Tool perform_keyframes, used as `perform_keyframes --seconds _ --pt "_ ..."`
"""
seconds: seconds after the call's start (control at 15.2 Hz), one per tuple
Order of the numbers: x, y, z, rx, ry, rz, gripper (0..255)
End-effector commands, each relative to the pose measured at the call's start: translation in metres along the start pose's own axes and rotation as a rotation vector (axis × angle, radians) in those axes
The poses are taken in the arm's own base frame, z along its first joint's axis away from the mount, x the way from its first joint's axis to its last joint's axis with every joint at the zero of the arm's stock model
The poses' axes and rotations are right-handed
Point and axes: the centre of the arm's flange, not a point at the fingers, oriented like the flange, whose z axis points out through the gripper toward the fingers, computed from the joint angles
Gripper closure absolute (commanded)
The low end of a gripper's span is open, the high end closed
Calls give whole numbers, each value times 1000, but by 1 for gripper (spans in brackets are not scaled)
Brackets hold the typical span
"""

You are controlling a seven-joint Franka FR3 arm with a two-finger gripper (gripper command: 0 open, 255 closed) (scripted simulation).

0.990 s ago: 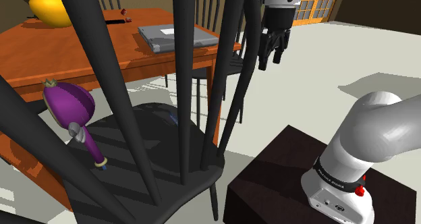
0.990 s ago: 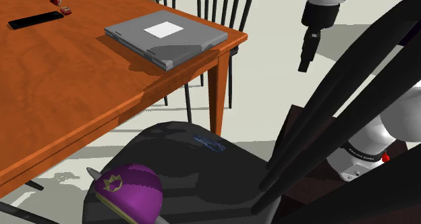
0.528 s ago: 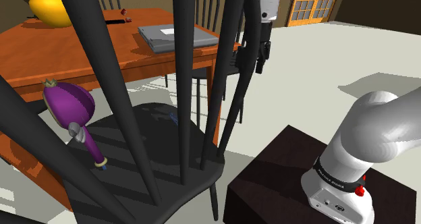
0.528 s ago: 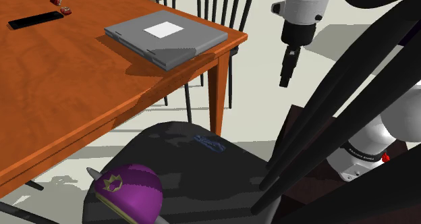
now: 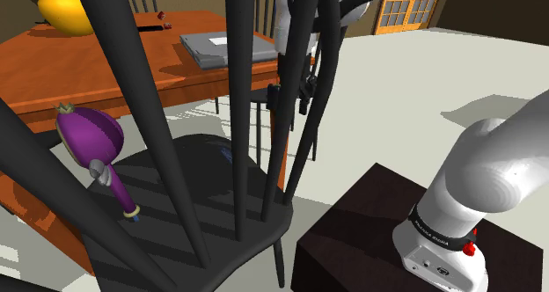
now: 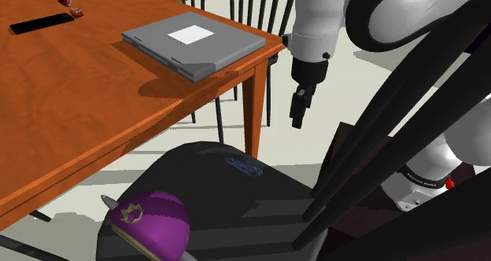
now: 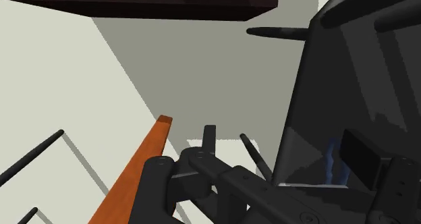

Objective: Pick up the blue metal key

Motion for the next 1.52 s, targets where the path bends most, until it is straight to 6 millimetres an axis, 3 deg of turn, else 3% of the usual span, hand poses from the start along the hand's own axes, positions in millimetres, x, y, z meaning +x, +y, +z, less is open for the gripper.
perform_keyframes --seconds 0.0,0.79,1.45 --pt "17 -18 17 4 -3 6 0" --pt "110 -117 98 17 -20 35 0" --pt "117 -118 141 18 -21 36 0"
